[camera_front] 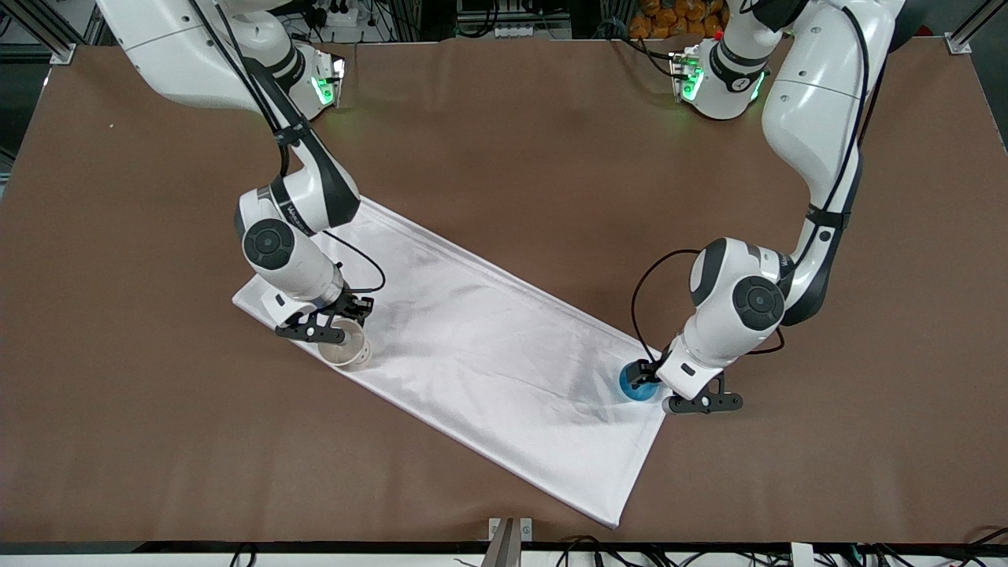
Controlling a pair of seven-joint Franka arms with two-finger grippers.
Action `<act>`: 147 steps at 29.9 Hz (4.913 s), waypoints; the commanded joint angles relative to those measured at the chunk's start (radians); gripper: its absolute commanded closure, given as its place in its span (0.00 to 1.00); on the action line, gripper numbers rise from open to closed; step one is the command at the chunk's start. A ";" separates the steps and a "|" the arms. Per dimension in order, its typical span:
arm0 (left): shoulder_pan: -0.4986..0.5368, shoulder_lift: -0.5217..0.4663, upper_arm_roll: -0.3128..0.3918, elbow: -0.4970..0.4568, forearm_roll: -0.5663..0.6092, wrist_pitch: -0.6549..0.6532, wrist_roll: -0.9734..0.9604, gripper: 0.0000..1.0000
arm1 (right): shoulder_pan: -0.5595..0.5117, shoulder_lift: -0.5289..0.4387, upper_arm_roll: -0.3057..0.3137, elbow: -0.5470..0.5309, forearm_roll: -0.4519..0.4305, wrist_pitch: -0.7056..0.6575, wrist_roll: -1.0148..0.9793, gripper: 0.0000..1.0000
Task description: Place blue cup into white mug on table
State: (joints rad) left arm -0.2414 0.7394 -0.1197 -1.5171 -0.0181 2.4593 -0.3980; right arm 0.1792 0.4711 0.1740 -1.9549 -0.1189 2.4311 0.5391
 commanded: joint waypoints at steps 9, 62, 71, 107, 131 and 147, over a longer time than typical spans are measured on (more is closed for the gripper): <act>-0.022 0.018 0.008 0.020 -0.006 0.012 -0.097 1.00 | 0.028 -0.014 0.030 0.088 -0.030 -0.076 0.024 1.00; 0.258 -0.433 0.005 -0.451 -0.006 -0.117 0.516 1.00 | 0.780 0.372 0.015 0.652 -0.081 -0.127 0.466 1.00; 0.258 -0.433 0.003 -0.453 -0.006 -0.117 0.513 1.00 | 0.789 0.429 0.007 0.709 -0.081 -0.127 0.469 1.00; 0.258 -0.650 -0.426 -0.666 -0.019 -0.145 -0.165 1.00 | 0.577 -0.032 0.070 0.685 0.056 -0.642 0.418 0.00; 0.232 -0.563 -0.477 -0.670 -0.006 -0.204 -0.216 1.00 | 0.217 -0.394 0.012 0.550 0.059 -1.006 -0.089 0.00; 0.370 -0.558 -0.465 -0.468 0.083 -0.347 -0.090 0.00 | 0.020 -0.440 -0.119 0.505 0.064 -0.997 -0.408 0.00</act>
State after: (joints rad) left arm 0.0547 0.1851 -0.5823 -2.0731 0.0230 2.1849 -0.5694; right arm 0.2827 0.0563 0.0487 -1.4111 -0.0785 1.4092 0.2250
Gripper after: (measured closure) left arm 0.401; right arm 0.000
